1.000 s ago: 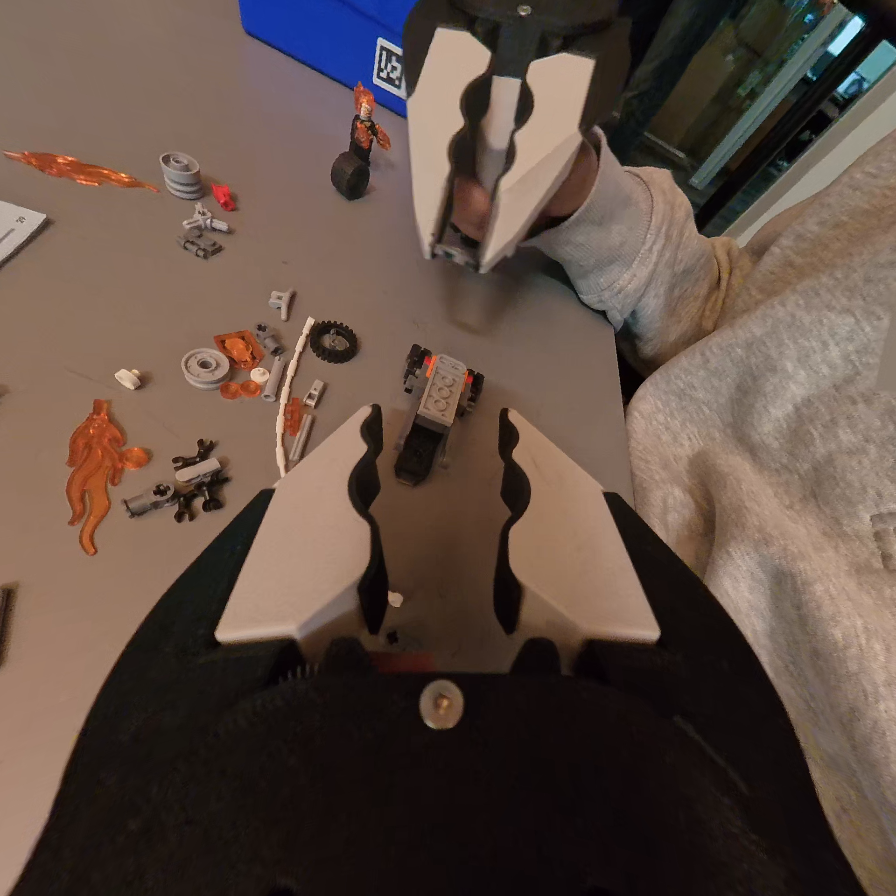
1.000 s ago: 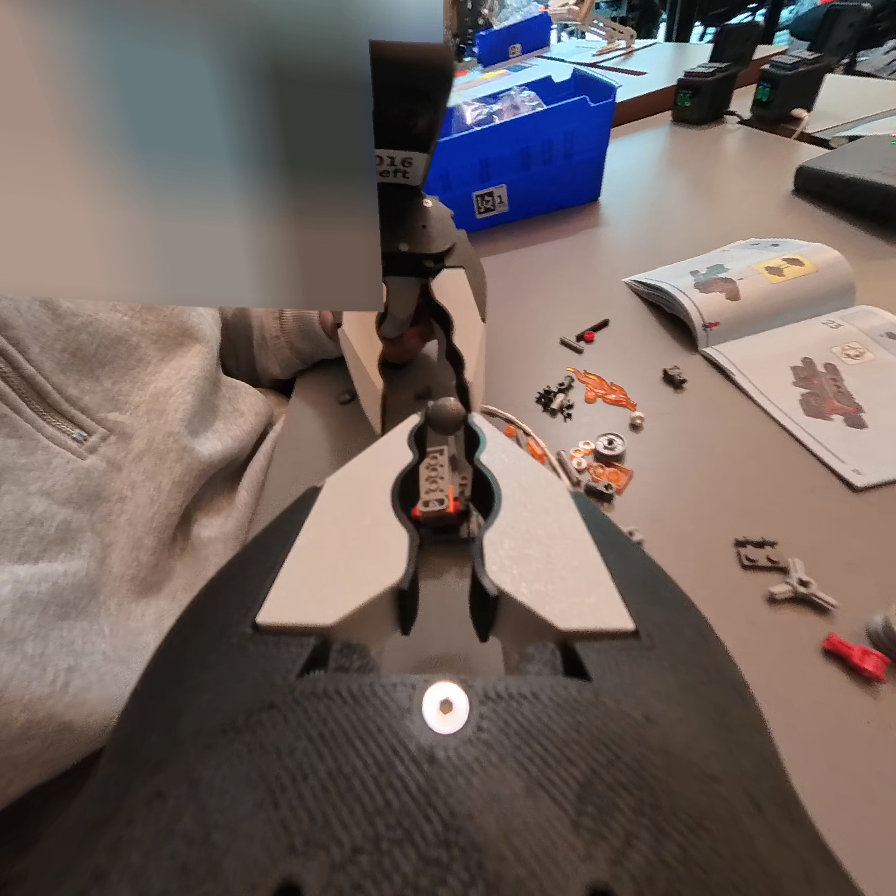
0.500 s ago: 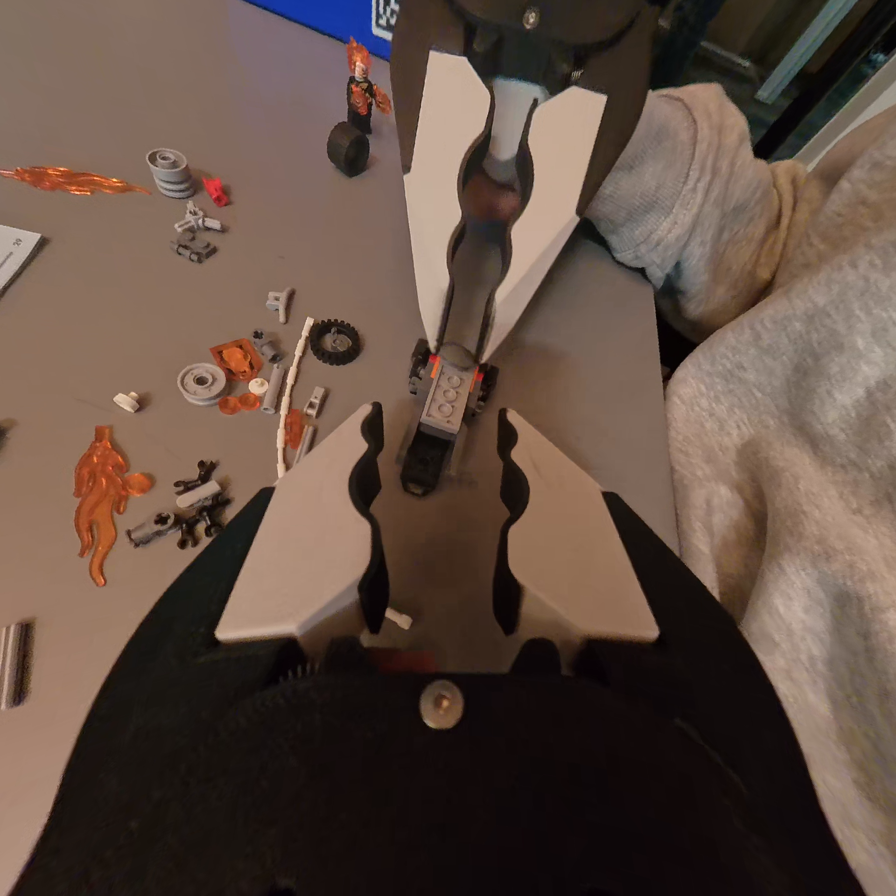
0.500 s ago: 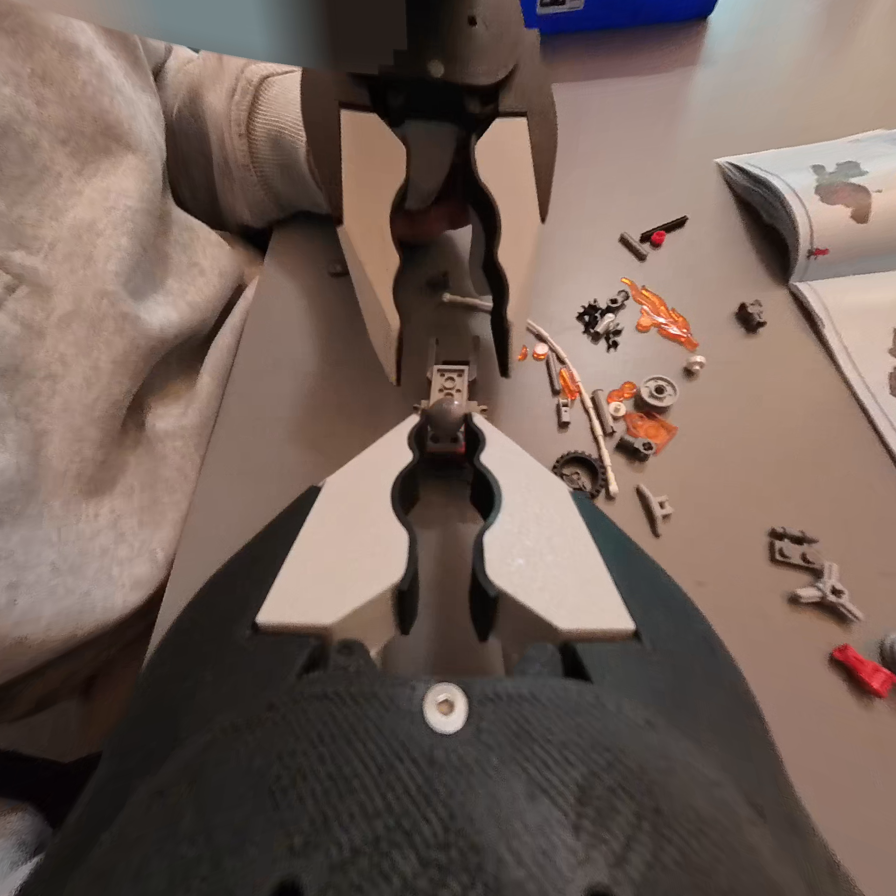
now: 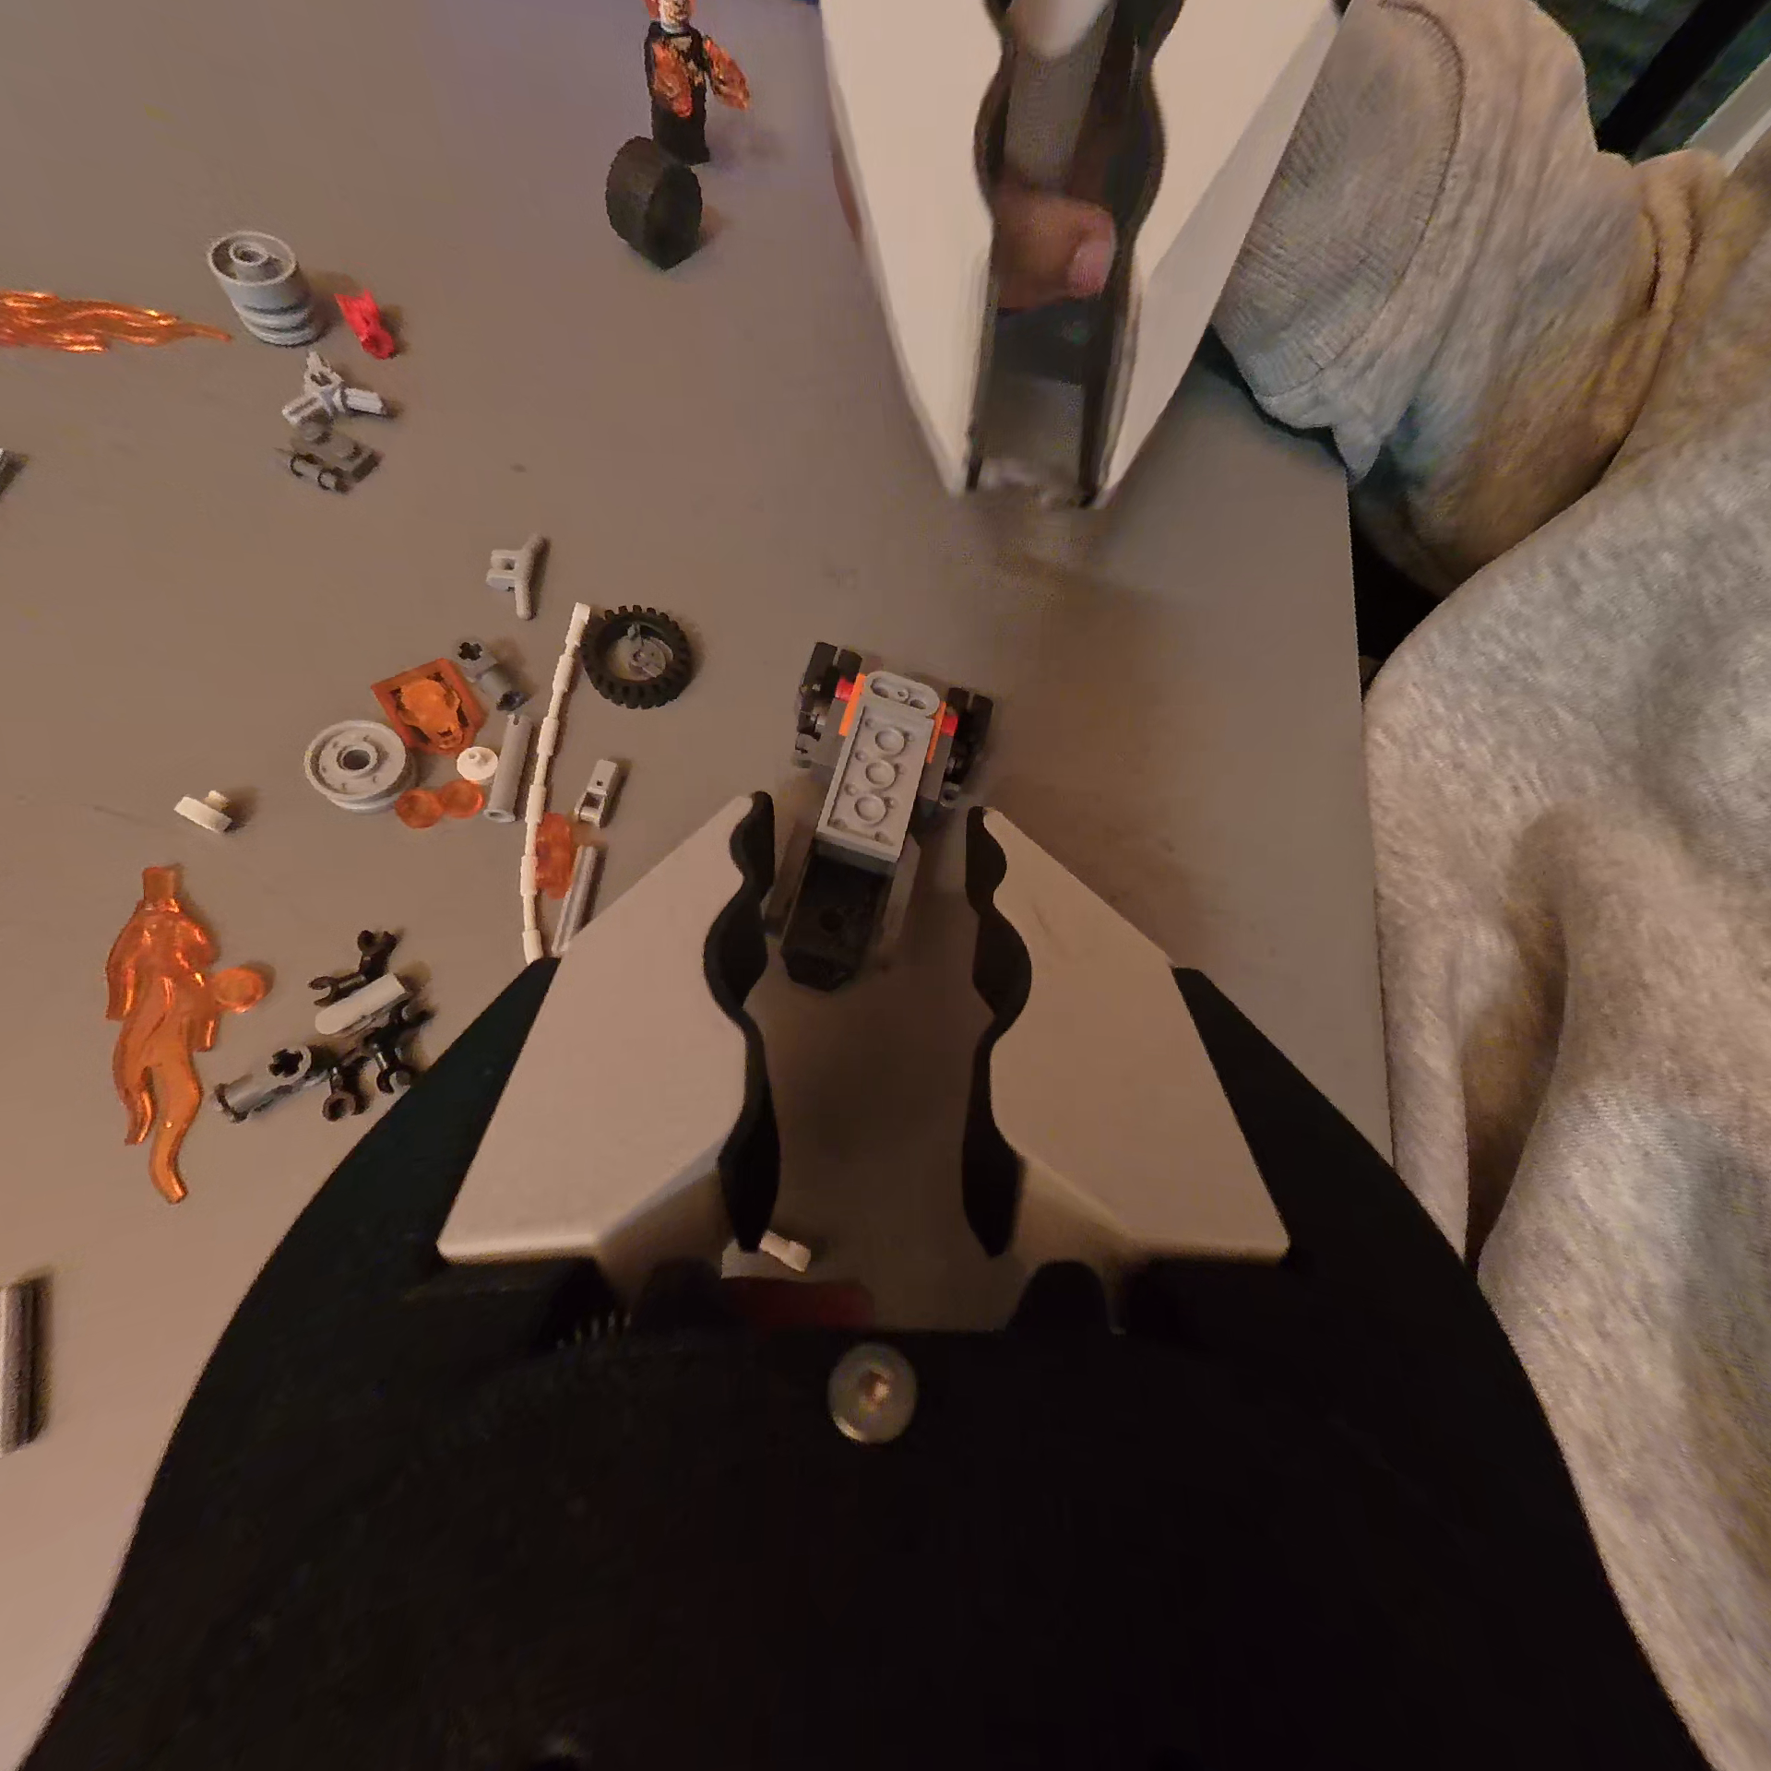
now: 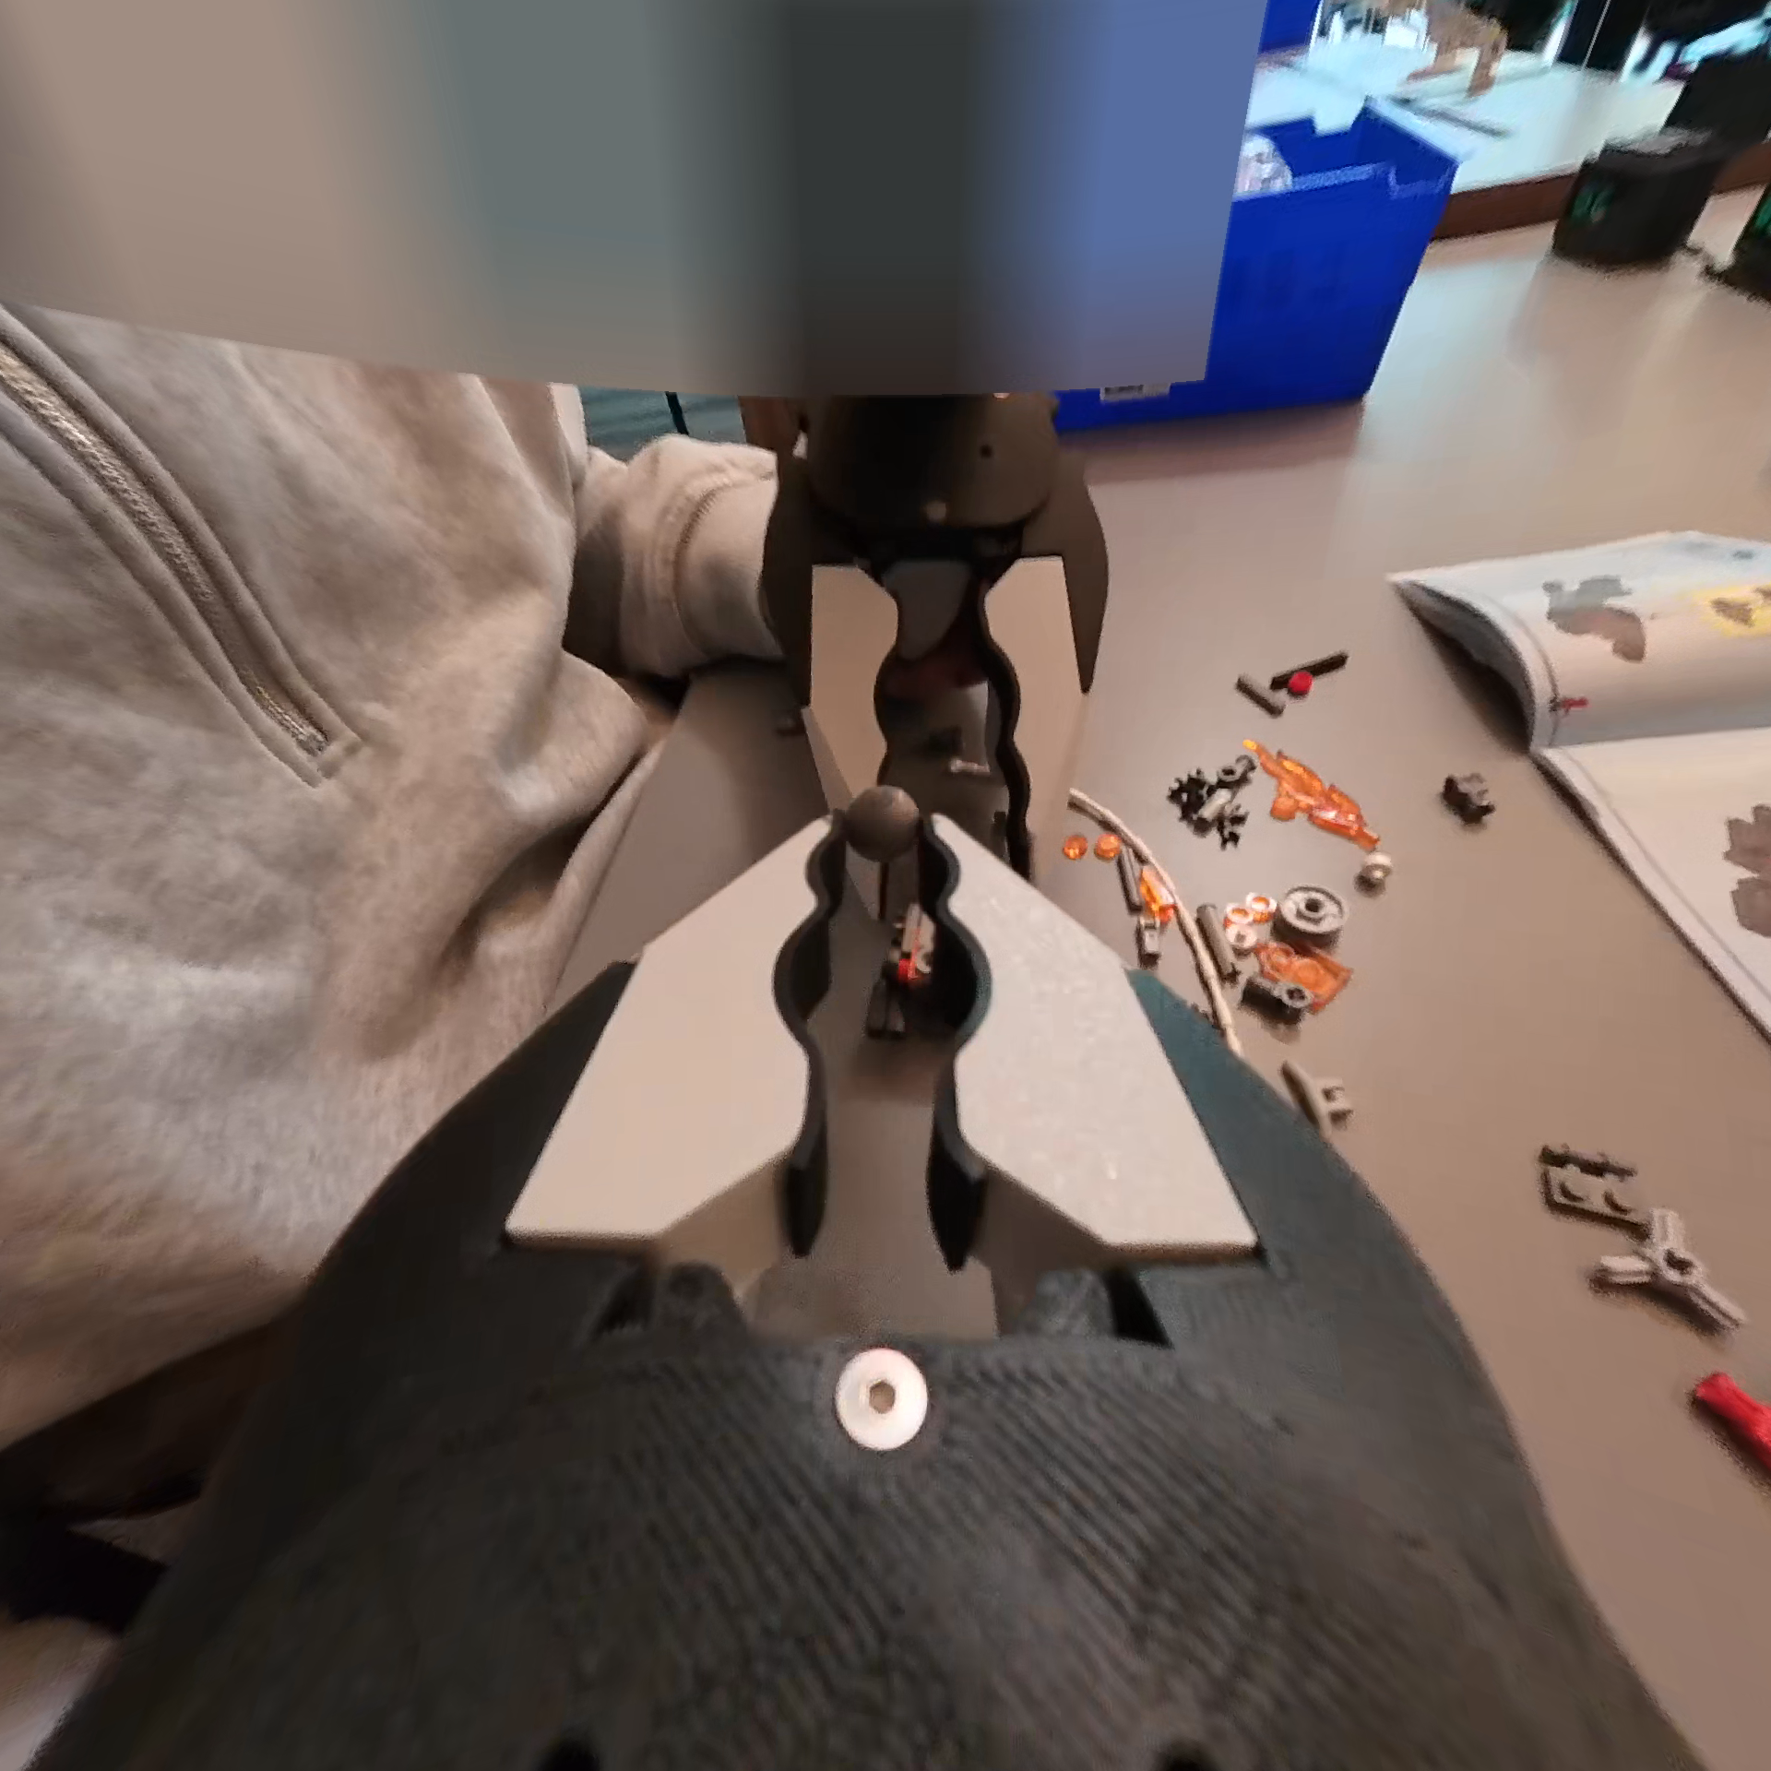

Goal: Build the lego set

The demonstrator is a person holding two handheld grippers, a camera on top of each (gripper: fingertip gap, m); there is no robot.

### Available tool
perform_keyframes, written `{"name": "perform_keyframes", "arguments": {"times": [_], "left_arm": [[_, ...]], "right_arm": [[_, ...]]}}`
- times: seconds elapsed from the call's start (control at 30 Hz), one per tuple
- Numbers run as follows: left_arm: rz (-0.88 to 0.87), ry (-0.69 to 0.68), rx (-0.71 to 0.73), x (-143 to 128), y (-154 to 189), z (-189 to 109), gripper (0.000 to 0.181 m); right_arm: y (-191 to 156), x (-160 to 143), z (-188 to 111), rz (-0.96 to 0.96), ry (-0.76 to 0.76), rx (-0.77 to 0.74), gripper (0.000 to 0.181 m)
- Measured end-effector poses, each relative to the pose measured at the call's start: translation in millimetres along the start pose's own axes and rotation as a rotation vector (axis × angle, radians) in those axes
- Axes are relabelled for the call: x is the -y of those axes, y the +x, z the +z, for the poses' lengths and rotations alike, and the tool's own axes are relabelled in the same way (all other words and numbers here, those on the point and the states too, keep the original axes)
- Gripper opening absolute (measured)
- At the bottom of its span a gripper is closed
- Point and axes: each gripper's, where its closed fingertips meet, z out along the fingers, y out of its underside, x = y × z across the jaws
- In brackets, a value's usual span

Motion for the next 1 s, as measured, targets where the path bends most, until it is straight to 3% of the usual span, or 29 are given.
{"name": "perform_keyframes", "arguments": {"times": [0.03,0.37,0.57,0.77,1.0], "left_arm": [[0.003,0.001,0.002,0,0,0,0.038],[-0.028,-0.008,-0.027,-1,1,1,0.037],[-0.040,-0.020,-0.044,-2,2,2,0.030],[-0.022,-0.039,-0.045,-4,4,4,0.026],[-0.038,-0.037,-0.064,-4,4,4,0.026]], "right_arm": [[-1,4,-2,-0.012,0.025,0.002,0.013],[-7,14,-6,-0.144,0.067,0.017,0.013],[-1,-8,2,-0.235,-0.185,0.015,0.012],[-1,-33,9,-0.319,-0.470,0.138,0.013],[6,-38,15,-0.433,-0.616,0.271,0.013]]}}
